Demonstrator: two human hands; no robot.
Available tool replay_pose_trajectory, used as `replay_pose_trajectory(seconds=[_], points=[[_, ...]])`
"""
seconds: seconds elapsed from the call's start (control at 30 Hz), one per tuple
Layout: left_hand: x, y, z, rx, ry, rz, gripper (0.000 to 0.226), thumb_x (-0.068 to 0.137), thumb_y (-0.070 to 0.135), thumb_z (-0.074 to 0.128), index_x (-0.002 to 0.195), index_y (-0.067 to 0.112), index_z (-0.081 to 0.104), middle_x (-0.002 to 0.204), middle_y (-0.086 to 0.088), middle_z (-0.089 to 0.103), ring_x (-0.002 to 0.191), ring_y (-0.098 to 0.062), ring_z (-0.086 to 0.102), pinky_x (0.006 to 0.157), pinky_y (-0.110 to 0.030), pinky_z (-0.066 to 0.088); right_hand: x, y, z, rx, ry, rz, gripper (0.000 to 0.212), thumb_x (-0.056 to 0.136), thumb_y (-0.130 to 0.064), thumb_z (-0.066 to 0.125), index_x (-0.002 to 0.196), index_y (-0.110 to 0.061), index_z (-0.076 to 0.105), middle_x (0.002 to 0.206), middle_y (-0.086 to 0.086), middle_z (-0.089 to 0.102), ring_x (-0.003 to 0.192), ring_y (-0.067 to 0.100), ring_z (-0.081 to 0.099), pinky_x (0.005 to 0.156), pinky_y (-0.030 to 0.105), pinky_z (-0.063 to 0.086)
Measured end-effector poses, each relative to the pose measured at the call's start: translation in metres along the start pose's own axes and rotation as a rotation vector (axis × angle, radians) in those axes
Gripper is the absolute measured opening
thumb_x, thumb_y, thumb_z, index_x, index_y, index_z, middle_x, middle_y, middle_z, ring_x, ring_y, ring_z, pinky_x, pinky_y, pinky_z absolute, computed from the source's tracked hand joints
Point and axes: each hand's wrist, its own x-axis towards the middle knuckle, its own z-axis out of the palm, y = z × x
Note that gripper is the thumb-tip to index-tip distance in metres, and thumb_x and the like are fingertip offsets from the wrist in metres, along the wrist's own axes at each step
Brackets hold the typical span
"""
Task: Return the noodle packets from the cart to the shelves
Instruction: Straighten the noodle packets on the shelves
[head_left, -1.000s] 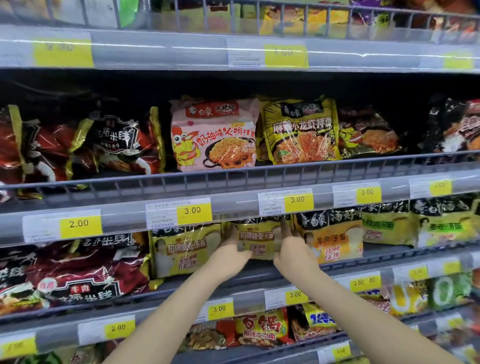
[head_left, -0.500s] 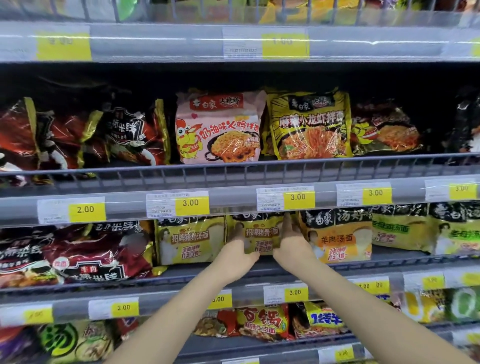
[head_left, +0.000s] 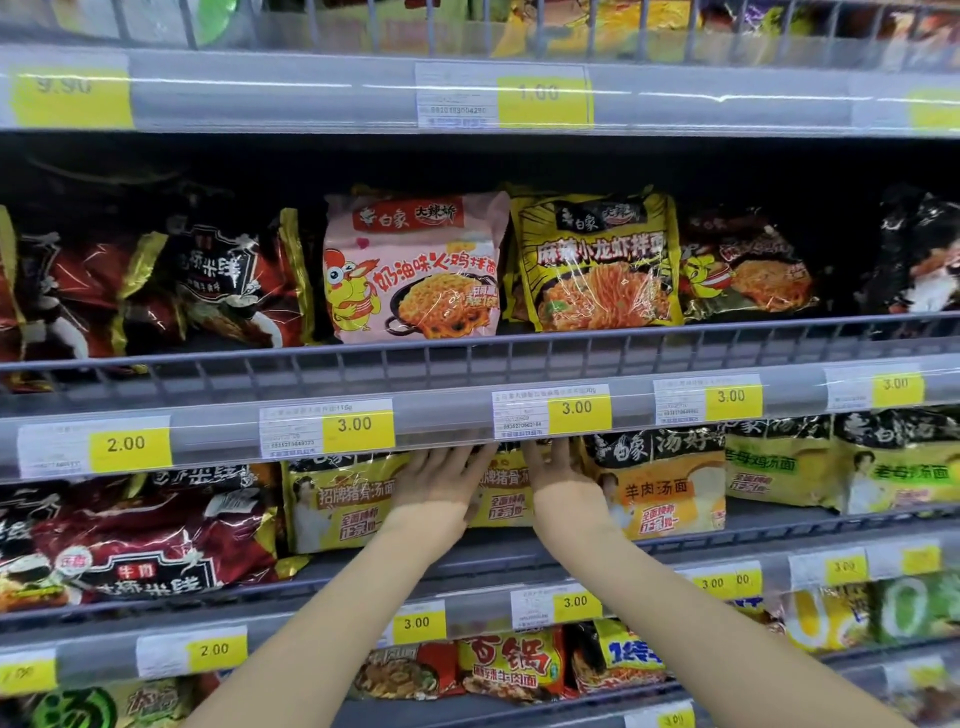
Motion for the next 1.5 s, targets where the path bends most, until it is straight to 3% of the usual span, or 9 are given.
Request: replay_pose_trajectory(seconds=[0.33, 0.63, 0.8, 0.9, 1.03, 1.1, 1.23, 1.33, 1.5], points=[[0.003, 0.0, 0.019, 0.016, 0.017, 0.02, 0.086, 0.037, 0.034, 0.086, 0.118, 0.016, 0.064, 0.113, -0.007, 0.068, 0.094, -0.028, 0.068, 0.081, -0.039, 0.053, 0.009, 0.003, 0.004, -0.015, -0.081, -0.028, 0.084, 0.086, 0.004, 0.05, 0.151, -0.022, 0.005, 0.155, 0.019, -0.001, 0.119, 0.037, 0.051, 0.081, 0.041, 0.049], [0.006, 0.079, -0.007, -0.454, 0.049, -0.151, 0.054, 0.088, 0.032, 0.054, 0.137, 0.017, 0.039, 0.141, -0.011, 0.042, 0.12, -0.031, 0.048, 0.092, -0.038, 0.044, -0.039, 0.064, -0.015, 0.008, 0.301, -0.104, 0.022, 0.089, -0.023, 0.054, 0.104, -0.011, 0.064, 0.111, 0.011, 0.062, 0.075, 0.032, 0.068, 0.053, 0.029, 0.037], [0.016, 0.131, -0.001, -0.805, -0.013, -0.214, 0.053, 0.089, 0.032, 0.051, 0.137, 0.015, 0.035, 0.117, -0.007, 0.058, 0.104, -0.024, 0.055, 0.08, -0.032, 0.049, -0.045, 0.139, -0.007, -0.039, 0.345, 0.018, 0.037, 0.056, -0.022, 0.085, 0.09, -0.015, 0.07, 0.085, 0.008, 0.067, 0.045, 0.025, 0.063, 0.031, 0.027, 0.039], [0.025, 0.145, -0.001, -0.944, -0.06, -0.308, 0.046, 0.086, 0.026, 0.057, 0.127, 0.012, 0.039, 0.108, -0.005, 0.058, 0.095, -0.021, 0.058, 0.078, -0.032, 0.05, -0.042, 0.173, -0.001, 0.016, 0.288, 0.165, 0.06, 0.089, -0.029, 0.057, 0.144, -0.019, 0.034, 0.135, 0.015, 0.046, 0.068, 0.029, 0.061, 0.049, 0.029, 0.041], [0.036, 0.153, -0.004, -0.953, -0.076, -0.378, 0.041, 0.09, 0.025, 0.057, 0.122, 0.015, 0.034, 0.084, 0.008, 0.047, 0.08, -0.016, 0.052, 0.068, -0.031, 0.047, -0.027, 0.191, 0.009, 0.247, 0.179, 0.192, 0.08, 0.095, -0.031, 0.047, 0.15, -0.03, -0.011, 0.154, 0.014, 0.02, 0.064, 0.023, 0.052, 0.05, 0.029, 0.041], [0.039, 0.155, -0.006, -0.951, -0.083, -0.409, 0.042, 0.09, 0.025, 0.056, 0.125, 0.014, 0.034, 0.078, 0.008, 0.046, 0.078, -0.022, 0.057, 0.068, -0.038, 0.05, -0.02, 0.191, 0.011, 0.383, 0.145, 0.178, 0.089, 0.093, -0.028, 0.05, 0.143, -0.034, -0.025, 0.138, 0.019, 0.044, 0.066, 0.025, 0.057, 0.051, 0.033, 0.044], [0.04, 0.16, -0.006, -1.008, -0.091, -0.442, 0.016, 0.089, 0.024, 0.057, 0.092, 0.025, 0.041, 0.086, 0.0, 0.055, 0.077, -0.021, 0.056, 0.074, -0.04, 0.051, -0.013, 0.192, 0.016, 0.452, 0.141, 0.202, 0.092, 0.092, -0.021, 0.051, 0.147, -0.028, -0.022, 0.086, 0.01, 0.06, 0.065, 0.026, 0.06, 0.053, 0.035, 0.047], [0.039, 0.162, -0.003, -1.007, -0.066, -0.429, 0.029, 0.088, 0.022, 0.06, 0.107, 0.022, 0.038, 0.09, 0.005, 0.055, 0.079, -0.014, 0.056, 0.069, -0.033, 0.049, -0.013, 0.2, 0.016, 0.413, 0.102, 0.167, 0.091, 0.092, -0.021, 0.051, 0.148, -0.022, -0.02, 0.078, 0.01, 0.062, 0.063, 0.025, 0.061, 0.048, 0.03, 0.042], [0.034, 0.151, -0.001, -0.584, -0.024, -0.38, 0.058, 0.089, 0.027, 0.053, 0.137, 0.018, 0.023, 0.133, -0.014, 0.043, 0.089, -0.031, 0.065, 0.072, -0.04, 0.054, -0.014, 0.205, 0.002, 0.264, 0.078, 0.104, 0.092, 0.09, -0.032, 0.055, 0.149, -0.023, -0.015, 0.146, 0.016, 0.038, 0.098, 0.031, 0.063, 0.071, 0.035, 0.049]])
